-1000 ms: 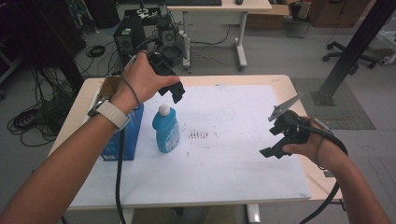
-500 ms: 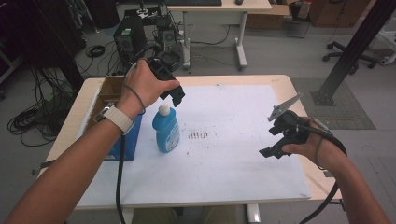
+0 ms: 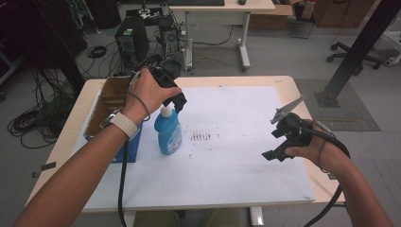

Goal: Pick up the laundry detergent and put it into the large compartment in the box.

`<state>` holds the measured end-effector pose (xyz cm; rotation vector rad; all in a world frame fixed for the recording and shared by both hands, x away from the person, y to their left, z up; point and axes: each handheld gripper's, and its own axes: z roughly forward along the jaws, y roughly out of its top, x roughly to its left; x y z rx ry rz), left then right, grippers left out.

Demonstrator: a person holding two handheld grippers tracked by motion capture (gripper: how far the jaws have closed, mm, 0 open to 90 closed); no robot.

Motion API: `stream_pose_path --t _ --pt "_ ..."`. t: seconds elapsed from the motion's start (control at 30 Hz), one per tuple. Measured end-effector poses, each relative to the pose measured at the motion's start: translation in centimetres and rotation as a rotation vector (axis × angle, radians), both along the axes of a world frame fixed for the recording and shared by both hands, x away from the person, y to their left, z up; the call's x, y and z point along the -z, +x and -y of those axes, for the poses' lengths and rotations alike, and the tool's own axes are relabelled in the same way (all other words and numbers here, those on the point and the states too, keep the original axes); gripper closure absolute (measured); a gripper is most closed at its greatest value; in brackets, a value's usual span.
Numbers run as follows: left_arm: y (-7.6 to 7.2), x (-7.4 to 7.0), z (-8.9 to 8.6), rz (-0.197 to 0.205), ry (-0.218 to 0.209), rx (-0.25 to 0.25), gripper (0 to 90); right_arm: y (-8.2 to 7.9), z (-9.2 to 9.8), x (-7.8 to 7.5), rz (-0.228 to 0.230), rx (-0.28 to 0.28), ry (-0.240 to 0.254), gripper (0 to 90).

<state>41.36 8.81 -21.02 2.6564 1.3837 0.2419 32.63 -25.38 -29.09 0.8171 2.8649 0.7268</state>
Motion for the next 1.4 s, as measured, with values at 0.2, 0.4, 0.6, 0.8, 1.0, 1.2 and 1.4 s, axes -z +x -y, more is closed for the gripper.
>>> stream_pose_path --t 0.2,0.4,0.6,0.8,1.0,1.2,1.4 --pt "0.2 0.8 -0.2 -0.015 -0.011 -0.008 10.2 0.0 0.0 0.1 -0.001 -0.001 0.0 11.6" --pt "0.4 1.5 -0.3 -0.024 -0.007 -0.002 10.2 0.0 -0.2 0.3 -0.005 -0.009 -0.002 11.9" --pt "0.5 2.0 -0.4 -0.032 -0.016 -0.001 10.2 0.1 -0.2 0.4 -0.007 -0.013 -0.005 11.9" --pt "0.7 2.7 -0.5 -0.036 -0.027 -0.015 10.2 0.1 -0.2 0.4 -0.007 -0.012 -0.004 11.9" --pt "0.8 3.4 -0.6 -0.039 -0.021 -0.021 10.2 0.1 -0.2 0.4 -0.007 -0.011 -0.002 11.9" --pt "0.8 4.1 -0.7 -0.049 -0.029 -0.028 10.2 0.0 -0.1 0.4 -0.008 -0.008 -0.003 11.9" --pt "0.7 4.6 -0.8 -0.047 -0.035 -0.046 10.8 0.0 -0.1 0.5 -0.009 -0.007 -0.004 11.9"
